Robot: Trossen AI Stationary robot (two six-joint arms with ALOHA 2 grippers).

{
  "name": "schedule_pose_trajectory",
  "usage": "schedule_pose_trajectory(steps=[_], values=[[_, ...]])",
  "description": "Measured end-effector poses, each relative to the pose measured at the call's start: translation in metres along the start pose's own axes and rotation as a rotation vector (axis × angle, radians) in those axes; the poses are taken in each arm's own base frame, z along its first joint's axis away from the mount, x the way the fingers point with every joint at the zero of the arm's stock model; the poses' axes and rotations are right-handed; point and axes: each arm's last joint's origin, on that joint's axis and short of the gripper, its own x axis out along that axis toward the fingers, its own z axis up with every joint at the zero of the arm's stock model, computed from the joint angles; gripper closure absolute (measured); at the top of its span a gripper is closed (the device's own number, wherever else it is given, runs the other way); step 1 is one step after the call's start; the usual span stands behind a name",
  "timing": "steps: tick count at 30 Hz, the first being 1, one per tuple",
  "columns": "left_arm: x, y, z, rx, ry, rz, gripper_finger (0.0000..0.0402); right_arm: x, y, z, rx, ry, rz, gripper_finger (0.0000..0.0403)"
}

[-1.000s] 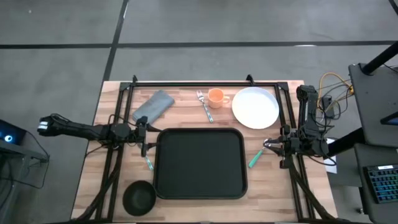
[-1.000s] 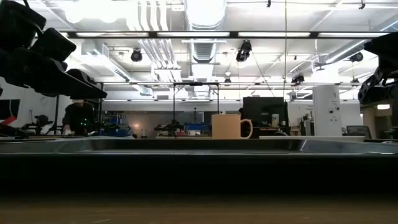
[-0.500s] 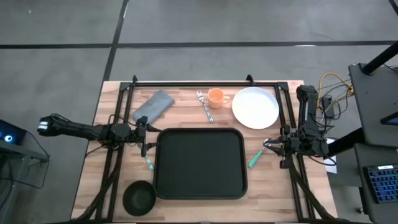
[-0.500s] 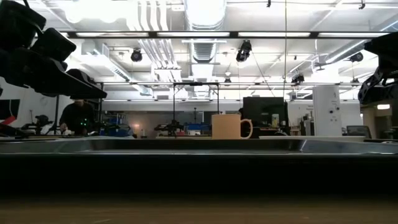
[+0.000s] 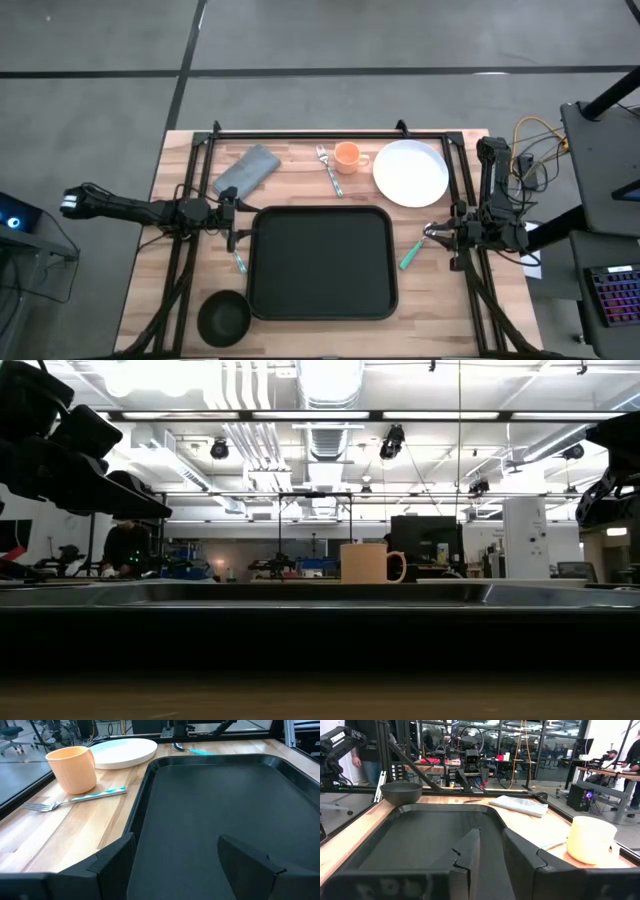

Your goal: Set up tray

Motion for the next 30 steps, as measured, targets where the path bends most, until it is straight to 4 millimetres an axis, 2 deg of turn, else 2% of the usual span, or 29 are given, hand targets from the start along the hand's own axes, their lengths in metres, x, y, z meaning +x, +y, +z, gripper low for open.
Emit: schedule_pose_trajectory(steps=[17, 25, 30], values=[[0.0000, 0.0000, 0.0001, 0.000, 0.000, -0.001, 0.0140, 0.0000, 0.0000, 0.0001, 0.001, 0.000, 0.000, 0.0323], [0.0000, 0.0000, 0.0001, 0.000, 0.000, 0.000, 0.0140, 0.0000, 0.0000, 0.0001, 0.000, 0.000, 0.000, 0.0333], [0.0000, 0.0000, 0.0001, 0.198, -0.001, 0.000, 0.0140, 0.0000, 0.0000, 0.0001, -0.048, 0.000, 0.000, 0.0333]])
